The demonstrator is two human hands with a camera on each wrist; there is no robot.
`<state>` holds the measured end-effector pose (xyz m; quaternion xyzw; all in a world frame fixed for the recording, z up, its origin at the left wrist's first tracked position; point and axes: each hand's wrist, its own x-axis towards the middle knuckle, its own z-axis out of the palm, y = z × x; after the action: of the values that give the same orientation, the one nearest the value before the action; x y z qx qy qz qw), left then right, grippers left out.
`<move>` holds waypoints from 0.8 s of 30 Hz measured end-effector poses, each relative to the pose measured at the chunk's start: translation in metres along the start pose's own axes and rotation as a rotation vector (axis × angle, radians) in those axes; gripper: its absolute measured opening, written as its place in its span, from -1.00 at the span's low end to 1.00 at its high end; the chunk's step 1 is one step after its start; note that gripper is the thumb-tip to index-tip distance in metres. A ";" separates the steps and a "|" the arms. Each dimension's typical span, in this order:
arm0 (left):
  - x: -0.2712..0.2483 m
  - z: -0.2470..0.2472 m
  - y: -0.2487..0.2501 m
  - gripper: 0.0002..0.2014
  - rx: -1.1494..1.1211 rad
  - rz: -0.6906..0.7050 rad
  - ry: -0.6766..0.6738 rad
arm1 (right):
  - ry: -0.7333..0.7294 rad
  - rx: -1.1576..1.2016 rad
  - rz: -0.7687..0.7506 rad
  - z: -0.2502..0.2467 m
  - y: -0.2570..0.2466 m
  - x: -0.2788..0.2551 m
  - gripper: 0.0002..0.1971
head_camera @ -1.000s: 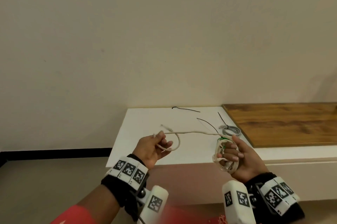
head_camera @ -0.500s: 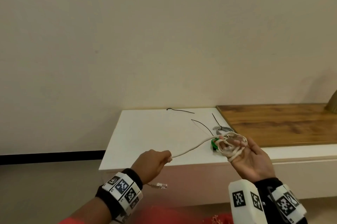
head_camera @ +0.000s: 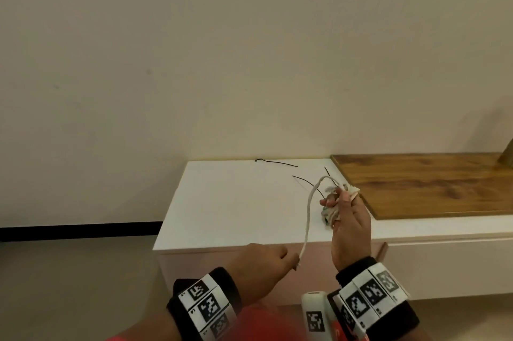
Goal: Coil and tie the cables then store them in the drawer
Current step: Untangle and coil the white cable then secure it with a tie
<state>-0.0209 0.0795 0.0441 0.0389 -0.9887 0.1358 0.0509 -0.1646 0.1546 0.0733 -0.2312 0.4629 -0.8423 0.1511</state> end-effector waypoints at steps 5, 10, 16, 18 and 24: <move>0.001 -0.008 -0.006 -0.39 0.010 -0.143 -0.093 | -0.079 0.087 0.269 -0.008 -0.004 -0.004 -0.70; -0.009 -0.006 -0.025 -0.18 -0.110 -0.360 -0.324 | -0.125 0.421 0.634 -0.020 -0.015 -0.005 -0.57; -0.006 -0.008 -0.011 -0.43 -0.207 -0.182 -0.327 | -0.155 0.740 0.390 -0.022 -0.019 0.001 -0.60; -0.002 -0.012 0.000 -0.40 -0.177 -0.078 -0.358 | -0.133 0.657 0.281 -0.017 -0.014 0.001 -0.59; 0.002 -0.020 0.000 -0.46 0.030 0.013 -0.129 | -0.088 -0.029 -0.050 -0.018 0.013 -0.007 -0.74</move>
<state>-0.0210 0.0843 0.0634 0.0420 -0.9879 0.1484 -0.0144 -0.1676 0.1632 0.0522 -0.2818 0.4622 -0.8279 0.1470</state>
